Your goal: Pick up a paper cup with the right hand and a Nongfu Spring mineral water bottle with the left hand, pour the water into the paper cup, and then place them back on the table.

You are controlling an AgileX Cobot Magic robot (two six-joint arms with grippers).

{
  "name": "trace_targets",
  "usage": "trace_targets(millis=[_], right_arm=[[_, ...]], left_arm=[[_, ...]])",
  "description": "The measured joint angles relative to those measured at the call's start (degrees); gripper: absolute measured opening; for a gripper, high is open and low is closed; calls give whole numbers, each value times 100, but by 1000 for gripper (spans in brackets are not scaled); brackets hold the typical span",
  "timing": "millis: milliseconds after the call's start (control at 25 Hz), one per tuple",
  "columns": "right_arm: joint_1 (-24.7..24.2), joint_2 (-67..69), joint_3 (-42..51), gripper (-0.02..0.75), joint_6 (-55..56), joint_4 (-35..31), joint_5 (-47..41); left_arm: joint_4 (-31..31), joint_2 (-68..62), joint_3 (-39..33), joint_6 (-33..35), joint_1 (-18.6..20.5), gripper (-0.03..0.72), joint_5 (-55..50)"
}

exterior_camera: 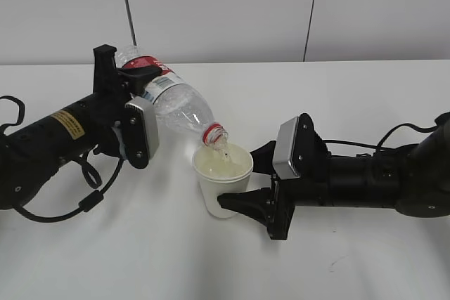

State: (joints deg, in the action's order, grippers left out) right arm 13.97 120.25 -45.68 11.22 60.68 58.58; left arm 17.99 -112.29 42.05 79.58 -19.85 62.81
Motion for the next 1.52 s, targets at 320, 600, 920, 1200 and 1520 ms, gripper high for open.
trace_targets(millis=[320,600,920,1200,1520], right_arm=[[0,12,0,503,-89,-82,287],[0,12,0,503,-152,-109,287],[0,20,0,503,-412,-582,236],[0,20,0,503,-868,-1345,148],[0,20,0,503,-1768,-3466,148]], left_arm=[[-18,0,0,-39,0,307,53],[-192,0,0,-640,0,307,75],[-215,0,0,-2570,0,305,77],[-239,0,0,-5069,0,305,77],[-233,0,0,-7781,0,305,77]])
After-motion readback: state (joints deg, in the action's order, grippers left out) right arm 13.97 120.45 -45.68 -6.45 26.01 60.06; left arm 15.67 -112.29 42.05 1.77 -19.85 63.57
